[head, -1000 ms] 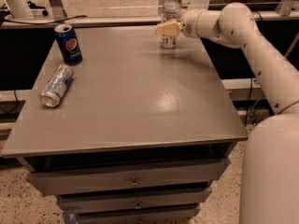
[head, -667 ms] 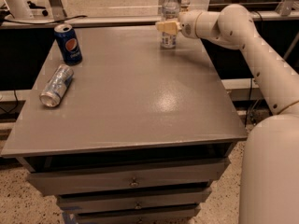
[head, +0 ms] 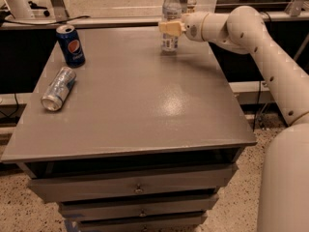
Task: Move blue plastic bottle near redbull can
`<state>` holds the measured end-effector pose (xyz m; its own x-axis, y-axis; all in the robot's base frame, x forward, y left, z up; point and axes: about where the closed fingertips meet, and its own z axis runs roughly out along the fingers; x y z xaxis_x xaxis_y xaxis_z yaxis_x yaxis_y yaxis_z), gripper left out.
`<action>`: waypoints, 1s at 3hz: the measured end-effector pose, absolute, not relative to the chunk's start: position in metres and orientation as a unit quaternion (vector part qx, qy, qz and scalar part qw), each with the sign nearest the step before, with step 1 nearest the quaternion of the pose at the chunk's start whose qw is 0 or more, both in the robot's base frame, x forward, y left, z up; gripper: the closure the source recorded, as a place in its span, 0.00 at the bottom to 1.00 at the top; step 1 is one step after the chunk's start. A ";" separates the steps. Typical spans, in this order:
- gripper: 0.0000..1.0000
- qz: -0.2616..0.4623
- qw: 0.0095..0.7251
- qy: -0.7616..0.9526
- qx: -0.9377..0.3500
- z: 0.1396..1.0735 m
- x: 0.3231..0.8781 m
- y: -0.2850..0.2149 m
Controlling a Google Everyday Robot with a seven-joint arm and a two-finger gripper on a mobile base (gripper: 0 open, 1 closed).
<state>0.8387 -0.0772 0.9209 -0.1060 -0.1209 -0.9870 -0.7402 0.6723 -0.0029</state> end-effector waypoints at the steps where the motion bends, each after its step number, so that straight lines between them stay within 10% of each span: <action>1: 1.00 0.303 0.587 0.673 -0.333 0.940 0.801 -0.053; 3: 1.00 0.355 0.553 0.652 -0.378 0.953 0.734 -0.010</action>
Offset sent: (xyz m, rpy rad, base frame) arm -0.1768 0.0952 0.0486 0.0469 0.0517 0.3962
